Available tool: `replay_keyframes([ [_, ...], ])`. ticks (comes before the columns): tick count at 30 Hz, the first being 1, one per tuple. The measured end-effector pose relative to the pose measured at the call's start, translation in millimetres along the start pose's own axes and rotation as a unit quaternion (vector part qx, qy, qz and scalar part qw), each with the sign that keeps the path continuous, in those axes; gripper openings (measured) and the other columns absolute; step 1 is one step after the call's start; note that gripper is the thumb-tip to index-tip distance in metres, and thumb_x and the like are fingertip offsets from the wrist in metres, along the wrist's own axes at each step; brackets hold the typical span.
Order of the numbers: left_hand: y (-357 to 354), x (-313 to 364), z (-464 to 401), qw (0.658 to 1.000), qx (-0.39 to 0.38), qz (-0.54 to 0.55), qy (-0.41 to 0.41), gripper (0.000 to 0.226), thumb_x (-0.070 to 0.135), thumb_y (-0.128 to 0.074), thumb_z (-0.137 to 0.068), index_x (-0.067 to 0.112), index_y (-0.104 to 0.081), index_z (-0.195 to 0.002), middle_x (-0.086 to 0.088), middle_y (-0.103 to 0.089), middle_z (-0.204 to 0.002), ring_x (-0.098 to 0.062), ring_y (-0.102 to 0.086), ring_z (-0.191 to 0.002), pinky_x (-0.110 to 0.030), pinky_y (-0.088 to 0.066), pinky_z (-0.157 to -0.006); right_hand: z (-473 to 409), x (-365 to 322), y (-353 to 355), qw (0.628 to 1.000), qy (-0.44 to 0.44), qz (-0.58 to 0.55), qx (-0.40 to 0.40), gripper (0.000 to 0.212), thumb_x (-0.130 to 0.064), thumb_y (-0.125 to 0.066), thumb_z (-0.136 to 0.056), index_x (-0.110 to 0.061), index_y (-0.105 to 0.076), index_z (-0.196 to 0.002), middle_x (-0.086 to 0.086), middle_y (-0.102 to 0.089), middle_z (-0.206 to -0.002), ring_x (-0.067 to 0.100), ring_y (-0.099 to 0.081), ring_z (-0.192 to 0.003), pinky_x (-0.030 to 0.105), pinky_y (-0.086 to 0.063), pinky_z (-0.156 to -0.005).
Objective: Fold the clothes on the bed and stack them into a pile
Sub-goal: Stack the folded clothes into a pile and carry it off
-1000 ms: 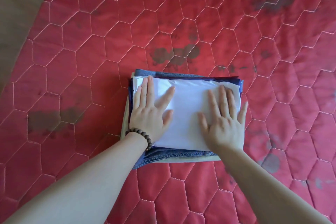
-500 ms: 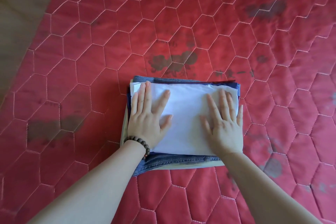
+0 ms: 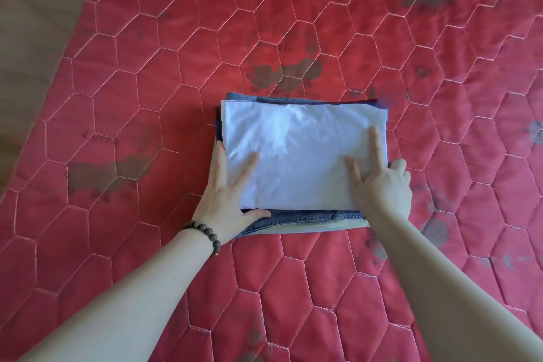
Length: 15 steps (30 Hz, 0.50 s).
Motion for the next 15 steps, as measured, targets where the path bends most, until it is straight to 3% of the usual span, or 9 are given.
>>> replay_keyframes([
  [6,1,-1,-1,1.000,0.010,0.010,0.000,0.109,0.076,-0.057,-0.057,0.051,-0.005,-0.149,-0.003,0.033,-0.156,-0.026,0.009,-0.150,-0.032,-0.021,-0.111,4,-4,0,0.996,0.024,0.059,0.060,0.066,-0.064,-0.034,-0.093,-0.049,-0.005,-0.150,0.013,-0.046,-0.113,0.035,-0.045,-0.104,0.045,-0.040,-0.086],
  [10,0,-3,-3,1.000,-0.003,0.001,0.005,0.110,0.071,-0.067,-0.062,0.053,-0.002,-0.148,0.000,0.035,-0.155,-0.024,0.010,-0.150,-0.031,-0.021,-0.109,4,-7,-5,1.000,-0.004,0.020,0.010,0.063,-0.060,-0.030,-0.095,-0.052,0.003,-0.148,0.014,-0.045,-0.109,0.034,-0.048,-0.098,0.042,-0.043,-0.080],
  [13,1,-2,-4,1.000,-0.007,0.001,0.009,0.110,0.067,-0.072,-0.064,0.055,-0.001,-0.147,0.002,0.036,-0.154,-0.022,0.009,-0.150,-0.029,-0.018,-0.107,-4,-11,1,0.999,0.003,-0.005,-0.046,0.059,-0.057,-0.027,-0.097,-0.053,0.006,-0.146,0.006,-0.052,-0.086,0.026,-0.052,-0.066,0.034,-0.042,-0.062],
  [15,2,-2,-3,1.000,-0.004,0.007,0.012,0.110,0.066,-0.073,-0.063,0.056,-0.002,-0.147,0.004,0.036,-0.154,-0.021,0.007,-0.150,-0.028,-0.019,-0.105,-8,-14,6,0.999,0.019,-0.003,-0.026,0.057,-0.051,-0.029,-0.099,-0.047,-0.001,-0.149,-0.001,-0.048,-0.066,0.018,-0.044,-0.051,0.030,-0.033,-0.051],
])
Point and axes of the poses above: each hand's wrist, its own z-axis away from the middle knuckle, its own y-axis out of the back of the hand, x = y × z, the point moved 1 cm from there along -z, towards the middle knuckle
